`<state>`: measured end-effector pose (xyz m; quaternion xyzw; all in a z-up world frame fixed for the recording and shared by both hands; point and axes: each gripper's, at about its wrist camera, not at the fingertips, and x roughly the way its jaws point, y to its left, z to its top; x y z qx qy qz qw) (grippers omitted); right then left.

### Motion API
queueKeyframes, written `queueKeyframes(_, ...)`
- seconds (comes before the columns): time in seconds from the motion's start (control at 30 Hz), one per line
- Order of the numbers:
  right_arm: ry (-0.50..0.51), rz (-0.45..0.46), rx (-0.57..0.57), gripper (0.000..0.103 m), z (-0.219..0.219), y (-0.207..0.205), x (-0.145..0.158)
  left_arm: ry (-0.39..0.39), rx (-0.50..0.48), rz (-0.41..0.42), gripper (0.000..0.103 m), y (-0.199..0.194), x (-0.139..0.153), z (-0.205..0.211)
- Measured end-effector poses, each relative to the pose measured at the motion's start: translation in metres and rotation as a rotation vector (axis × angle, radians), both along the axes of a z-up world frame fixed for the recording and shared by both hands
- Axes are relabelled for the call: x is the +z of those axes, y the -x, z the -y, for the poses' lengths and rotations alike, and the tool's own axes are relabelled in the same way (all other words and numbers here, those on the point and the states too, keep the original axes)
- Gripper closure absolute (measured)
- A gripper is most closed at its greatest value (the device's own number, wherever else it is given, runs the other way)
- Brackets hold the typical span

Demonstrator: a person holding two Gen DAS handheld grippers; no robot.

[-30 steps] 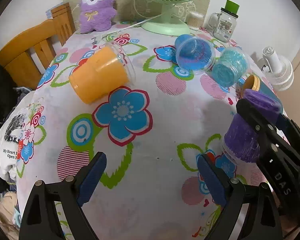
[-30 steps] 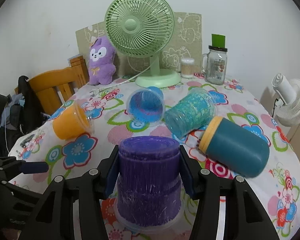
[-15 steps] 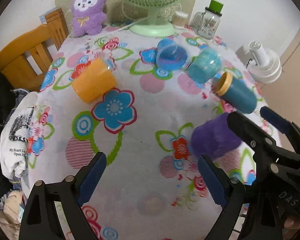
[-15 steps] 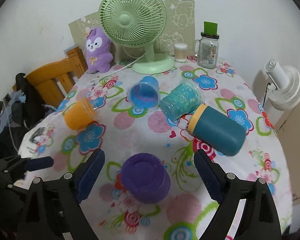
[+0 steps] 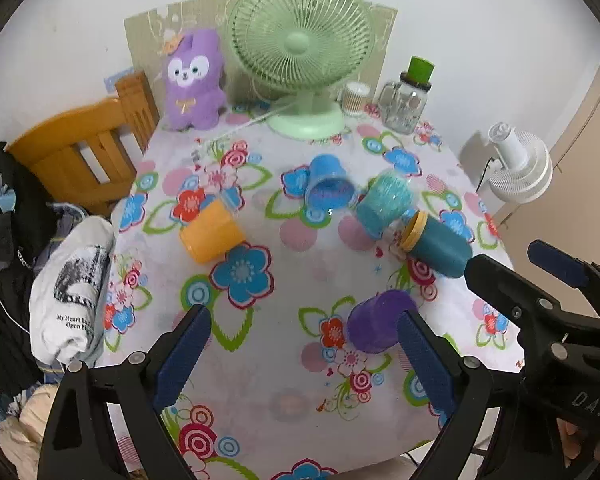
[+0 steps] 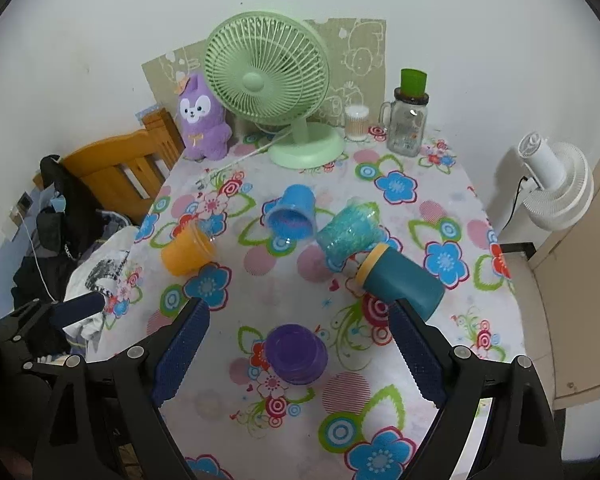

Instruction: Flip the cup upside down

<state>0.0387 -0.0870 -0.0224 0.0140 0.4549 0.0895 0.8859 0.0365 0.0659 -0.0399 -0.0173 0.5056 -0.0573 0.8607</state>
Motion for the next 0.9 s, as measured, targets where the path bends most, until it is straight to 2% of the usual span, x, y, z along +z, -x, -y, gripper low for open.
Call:
queueKeyframes(0.2,-0.006,0.007,-0.028,0.01,0.011,0.003,0.025,-0.029,-0.004,0.06,0.008,0.005,0.033,0.001)
queueKeyframes(0.43,0.06,0.063,-0.051,0.01,0.016,0.015,0.05,-0.026,-0.003,0.087,0.008,0.016,0.06,-0.003)
queueKeyframes(0.67,0.105,0.084,-0.079,0.01,0.021,0.037,0.056,-0.01,0.002,0.114,0.008,0.037,0.07,-0.007)
queueKeyframes(0.83,0.023,0.092,-0.086,0.01,0.028,0.053,0.056,0.032,0.022,0.1,0.008,0.047,0.066,-0.01)
queueKeyframes(0.9,0.03,0.096,-0.09,0.01,0.028,0.054,0.057,0.037,0.018,0.099,0.008,0.048,0.067,-0.009)
